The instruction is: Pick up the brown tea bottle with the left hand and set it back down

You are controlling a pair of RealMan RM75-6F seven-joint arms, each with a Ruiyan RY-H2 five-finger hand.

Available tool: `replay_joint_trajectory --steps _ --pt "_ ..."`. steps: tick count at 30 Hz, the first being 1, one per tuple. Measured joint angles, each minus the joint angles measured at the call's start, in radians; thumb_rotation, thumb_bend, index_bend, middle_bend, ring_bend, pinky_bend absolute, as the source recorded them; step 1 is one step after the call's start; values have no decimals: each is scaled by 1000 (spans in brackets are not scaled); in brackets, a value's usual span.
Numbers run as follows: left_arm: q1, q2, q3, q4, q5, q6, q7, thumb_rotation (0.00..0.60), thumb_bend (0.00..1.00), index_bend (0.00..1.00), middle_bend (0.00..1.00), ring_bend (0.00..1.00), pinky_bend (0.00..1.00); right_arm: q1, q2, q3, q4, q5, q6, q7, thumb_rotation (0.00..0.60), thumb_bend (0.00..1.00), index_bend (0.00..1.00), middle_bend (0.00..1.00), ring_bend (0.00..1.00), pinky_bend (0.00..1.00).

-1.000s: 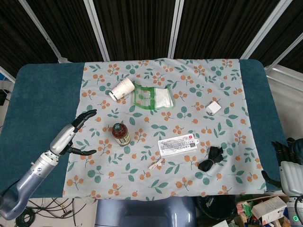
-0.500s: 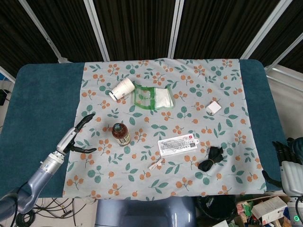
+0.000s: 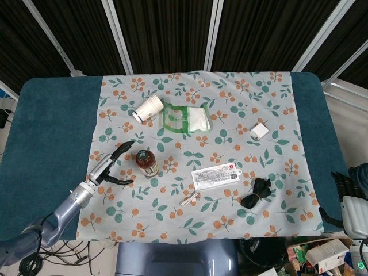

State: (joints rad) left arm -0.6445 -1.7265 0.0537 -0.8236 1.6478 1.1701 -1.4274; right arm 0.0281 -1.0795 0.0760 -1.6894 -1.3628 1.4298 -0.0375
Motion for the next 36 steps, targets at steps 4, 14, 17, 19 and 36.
replay_joint_trajectory --steps 4,14,17,19,36 --pt "-24 -15 -6 5 8 -6 -1 600 65 0 0 0 0 0 1 1 -1 2 1 0 600 193 0 52 62 151" --pt "-62 -52 -26 18 -6 -44 13 600 65 0 0 0 2 0 3 1 1 1 0 7 600 192 0 52 62 151" --pt "-73 -60 -28 24 -12 -63 10 600 65 0 0 0 26 0 4 1 1 0 -1 8 600 193 0 52 62 151" --pt "-83 -64 -29 26 -13 -72 1 600 66 0 2 0 37 0 4 1 1 1 0 8 600 193 0 52 62 151" --pt "-116 -114 -25 66 -14 -105 76 600 425 140 249 231 317 -1 5 1 3 -6 7 4 600 193 0 52 62 151"
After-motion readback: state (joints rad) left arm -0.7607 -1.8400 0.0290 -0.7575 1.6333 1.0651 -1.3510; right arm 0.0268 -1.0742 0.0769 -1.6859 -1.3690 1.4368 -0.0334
